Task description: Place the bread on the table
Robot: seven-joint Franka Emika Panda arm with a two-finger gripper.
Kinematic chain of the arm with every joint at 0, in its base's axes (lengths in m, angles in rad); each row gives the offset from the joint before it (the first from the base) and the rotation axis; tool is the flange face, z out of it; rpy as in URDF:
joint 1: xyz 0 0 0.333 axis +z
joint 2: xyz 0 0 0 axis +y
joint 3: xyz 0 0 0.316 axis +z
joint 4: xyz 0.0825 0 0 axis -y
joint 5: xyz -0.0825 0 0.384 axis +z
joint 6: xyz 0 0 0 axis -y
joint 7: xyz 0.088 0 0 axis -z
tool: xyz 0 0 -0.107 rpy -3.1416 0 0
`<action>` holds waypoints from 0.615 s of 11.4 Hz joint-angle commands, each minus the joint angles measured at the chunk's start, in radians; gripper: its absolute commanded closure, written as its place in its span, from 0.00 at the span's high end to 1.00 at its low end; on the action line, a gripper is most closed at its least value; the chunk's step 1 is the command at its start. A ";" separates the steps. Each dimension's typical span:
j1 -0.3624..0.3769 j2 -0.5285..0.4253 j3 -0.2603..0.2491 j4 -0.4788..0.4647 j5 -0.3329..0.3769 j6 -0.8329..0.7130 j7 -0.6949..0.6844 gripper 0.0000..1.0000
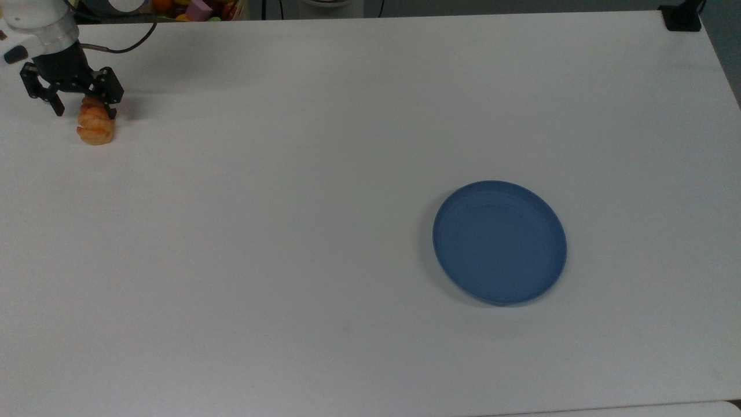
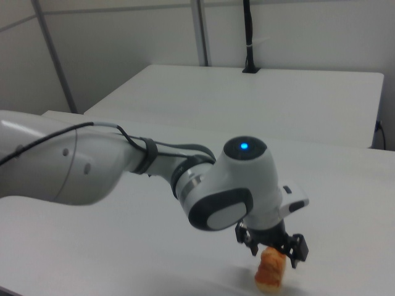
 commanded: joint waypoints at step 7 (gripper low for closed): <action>0.219 -0.347 0.010 0.229 0.010 -0.666 0.660 1.00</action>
